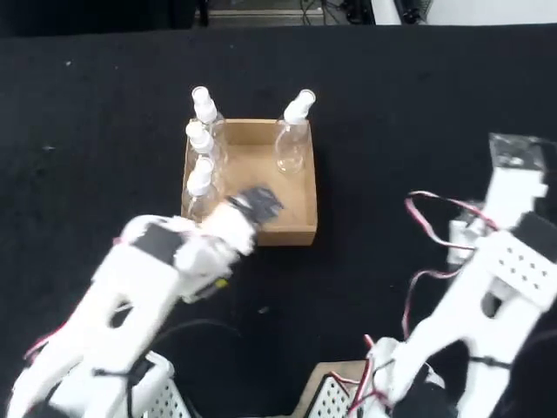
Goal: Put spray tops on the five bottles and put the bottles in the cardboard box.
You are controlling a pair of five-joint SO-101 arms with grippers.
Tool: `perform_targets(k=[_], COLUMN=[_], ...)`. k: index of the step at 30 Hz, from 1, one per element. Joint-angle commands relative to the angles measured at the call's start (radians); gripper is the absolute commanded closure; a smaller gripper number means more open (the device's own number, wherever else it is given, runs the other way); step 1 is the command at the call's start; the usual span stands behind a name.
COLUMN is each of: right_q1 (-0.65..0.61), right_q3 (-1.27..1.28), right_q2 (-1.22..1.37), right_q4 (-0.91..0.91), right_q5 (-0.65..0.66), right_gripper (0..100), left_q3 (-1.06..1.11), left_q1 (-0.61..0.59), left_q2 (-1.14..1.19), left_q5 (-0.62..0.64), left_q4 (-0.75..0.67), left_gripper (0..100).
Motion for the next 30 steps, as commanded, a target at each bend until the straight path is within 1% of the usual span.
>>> perform_targets(k=[1, 5, 9, 15, 18, 21, 23, 25, 30], right_q1=[-0.133, -0.295, -0.485, -0.778, -0.91, -1.022, -1.08, -1.12, -1.151], right_q3=[-0.056, -0.051, -0.001, 0.151, 0.259, 0.39, 0.486, 0.57, 0.704], right_q2=[-0.166, -0.315, -0.41, -0.578, -0.7, -0.799, -0.846, -0.891, -0.987], right_q4=[0.031, 0.054, 0.005, -0.186, -0.31, -0.457, -0.545, -0.609, -0.692], right_q5=[-0.087, -0.143, -0.195, -0.344, -0.37, -0.37, -0.37, -0.37, -0.37], right_gripper=[98.8, 98.8, 98.8, 98.8, 98.8, 98.7, 98.7, 98.8, 98.8], left_q3=[-0.016, -0.018, -0.087, -0.323, -0.455, -0.605, -0.697, -0.748, -0.76], left_q1=[-0.193, -0.28, -0.335, -0.444, -0.475, -0.47, -0.469, -0.455, -0.384], left_q2=[-0.226, -0.353, -0.428, -0.445, -0.445, -0.445, -0.443, -0.443, -0.443], left_q5=[0.005, 0.009, 0.012, 0.161, 0.229, 0.285, 0.327, 0.376, 0.528], left_q4=[0.043, 0.043, 0.044, 0.043, 0.041, 0.041, 0.031, -0.029, -0.212], left_gripper=[97, 97, 97, 97, 97, 97, 97, 97, 97])
